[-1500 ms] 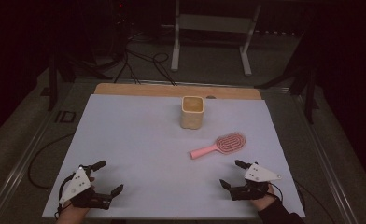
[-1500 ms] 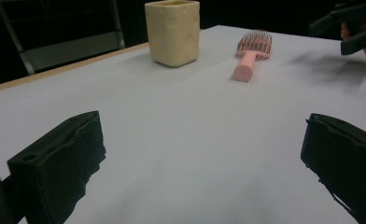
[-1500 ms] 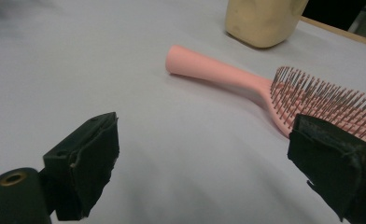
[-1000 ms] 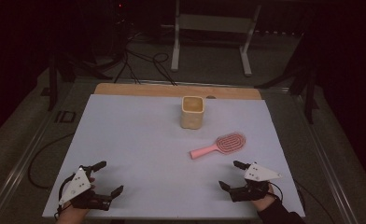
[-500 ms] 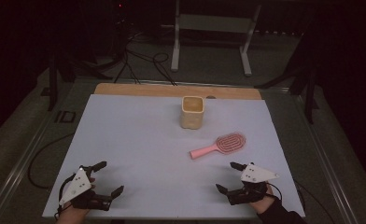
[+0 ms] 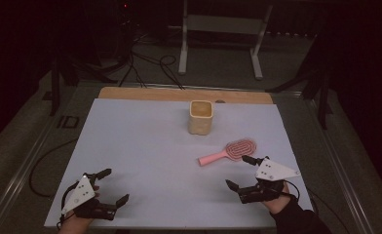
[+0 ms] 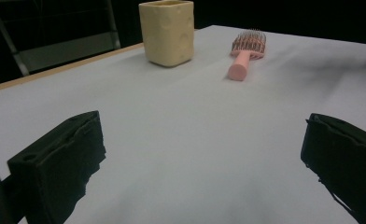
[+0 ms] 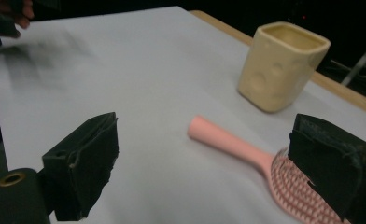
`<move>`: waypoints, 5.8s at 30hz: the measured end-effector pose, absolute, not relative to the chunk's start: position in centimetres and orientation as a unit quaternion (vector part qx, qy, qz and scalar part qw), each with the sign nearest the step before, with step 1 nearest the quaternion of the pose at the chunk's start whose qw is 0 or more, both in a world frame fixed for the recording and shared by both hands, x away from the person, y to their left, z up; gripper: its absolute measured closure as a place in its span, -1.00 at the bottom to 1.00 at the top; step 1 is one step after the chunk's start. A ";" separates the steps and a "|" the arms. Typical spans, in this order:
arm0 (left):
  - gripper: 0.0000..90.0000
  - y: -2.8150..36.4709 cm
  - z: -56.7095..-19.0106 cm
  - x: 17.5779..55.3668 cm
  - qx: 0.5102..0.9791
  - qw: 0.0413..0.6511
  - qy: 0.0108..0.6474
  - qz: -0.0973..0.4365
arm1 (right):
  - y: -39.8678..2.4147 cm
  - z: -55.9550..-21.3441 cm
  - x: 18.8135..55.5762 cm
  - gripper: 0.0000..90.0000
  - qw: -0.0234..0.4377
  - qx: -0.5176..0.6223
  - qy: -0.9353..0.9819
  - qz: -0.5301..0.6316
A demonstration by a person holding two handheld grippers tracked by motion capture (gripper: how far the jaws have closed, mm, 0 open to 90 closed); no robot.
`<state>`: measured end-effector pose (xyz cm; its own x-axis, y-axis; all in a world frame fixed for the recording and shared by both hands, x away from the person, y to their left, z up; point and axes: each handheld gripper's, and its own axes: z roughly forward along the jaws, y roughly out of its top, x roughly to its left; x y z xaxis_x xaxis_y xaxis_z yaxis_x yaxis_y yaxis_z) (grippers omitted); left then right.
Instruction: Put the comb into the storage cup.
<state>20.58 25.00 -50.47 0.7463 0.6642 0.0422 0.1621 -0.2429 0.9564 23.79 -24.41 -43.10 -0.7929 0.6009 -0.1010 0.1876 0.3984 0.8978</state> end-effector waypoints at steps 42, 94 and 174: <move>-1.00 25.0 -50.4 20.5 0.755 0.553 0.271 0.225 | -16.0 -44.0 33.4 -0.80 0.151 0.213 0.837 0.481; -1.00 25.0 -50.5 20.6 0.758 0.551 0.271 0.219 | -14.3 -49.6 37.7 1.00 0.144 0.269 0.888 0.345; -1.00 24.8 -50.6 20.7 0.760 0.549 0.275 0.212 | -30.4 -50.2 27.7 1.00 0.114 0.369 0.880 0.277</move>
<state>20.69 24.76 -50.60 0.7587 0.6511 0.0214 0.1845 -0.2462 0.9515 27.71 -30.43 -50.18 -0.7021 0.7121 0.0040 0.5859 0.5744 0.5717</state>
